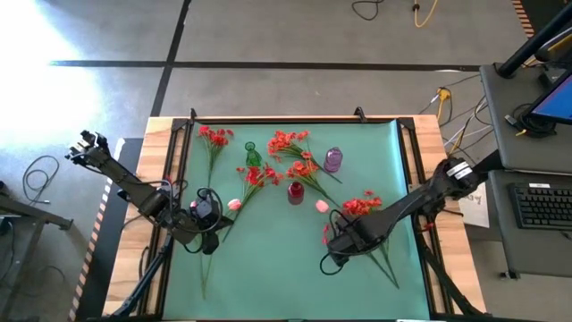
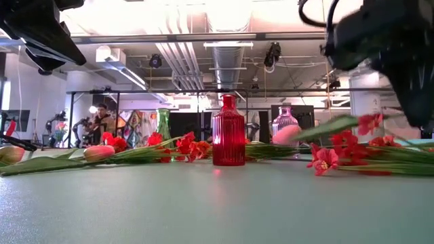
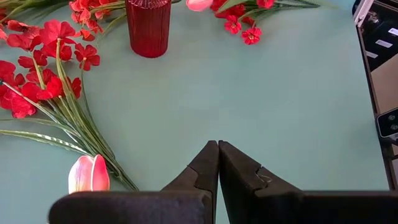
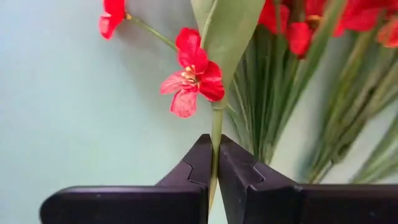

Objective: Sort flowers into vase by color
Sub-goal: Put the pink tulip into the purple vase

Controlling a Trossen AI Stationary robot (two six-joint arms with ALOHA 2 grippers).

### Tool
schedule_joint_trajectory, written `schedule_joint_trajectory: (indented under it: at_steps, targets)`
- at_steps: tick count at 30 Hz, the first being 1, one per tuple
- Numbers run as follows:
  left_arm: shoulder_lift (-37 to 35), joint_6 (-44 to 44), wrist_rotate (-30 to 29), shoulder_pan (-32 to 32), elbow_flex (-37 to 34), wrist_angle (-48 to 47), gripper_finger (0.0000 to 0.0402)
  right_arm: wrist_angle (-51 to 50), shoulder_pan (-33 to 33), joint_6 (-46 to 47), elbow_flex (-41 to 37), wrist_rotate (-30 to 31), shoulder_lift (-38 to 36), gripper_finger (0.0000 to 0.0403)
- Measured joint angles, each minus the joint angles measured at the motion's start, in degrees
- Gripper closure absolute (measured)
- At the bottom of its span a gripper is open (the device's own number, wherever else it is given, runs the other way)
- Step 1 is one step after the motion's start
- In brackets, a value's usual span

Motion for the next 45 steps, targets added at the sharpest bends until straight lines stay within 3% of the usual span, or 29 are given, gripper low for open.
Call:
schedule_joint_trajectory:
  at_steps: [4,9,13,18,22,24,28,32,40,45]
  targets:
    - [0.0,0.0,0.0,0.0,0.0,0.1,0.0401,-2.4,0.0,0.4,0.0,1.0,-3.4,0.039]
    - [0.0,0.0,0.0,0.0,0.0,0.2,0.0401,-2.4,0.0,0.6,0.0,7.9,-8.7,0.039]
    - [0.0,0.0,0.0,0.0,0.0,0.2,0.0401,-2.3,0.0,-0.6,0.0,16.8,-13.5,0.039]
    - [0.0,0.0,0.0,0.0,0.0,1.4,0.0401,-0.5,0.0,-6.7,-0.2,32.7,-19.4,0.039]
    - [0.0,0.0,0.0,0.0,0.0,2.7,0.0401,11.0,0.0,-18.7,-2.0,45.0,-23.2,0.039]
    - [0.0,0.0,-0.2,0.0,0.0,3.3,0.0401,22.1,-0.6,-28.8,-3.8,47.4,-24.4,0.039]
    - [0.0,1.7,-0.6,0.0,0.0,6.2,0.0401,48.5,-2.6,-50.5,-9.2,46.0,-25.0,0.039]
    - [0.0,6.0,-0.7,0.0,0.0,11.2,0.0401,71.2,-6.2,-64.8,-15.0,37.6,-24.1,0.039]
    - [0.0,13.3,-6.4,0.2,0.0,15.8,0.0401,100.6,-14.8,-82.6,-26.2,29.2,-22.0,0.039]
    - [0.0,13.8,-10.8,1.5,0.0,15.6,0.0401,111.7,-20.7,-89.7,-29.0,25.5,-21.2,0.039]
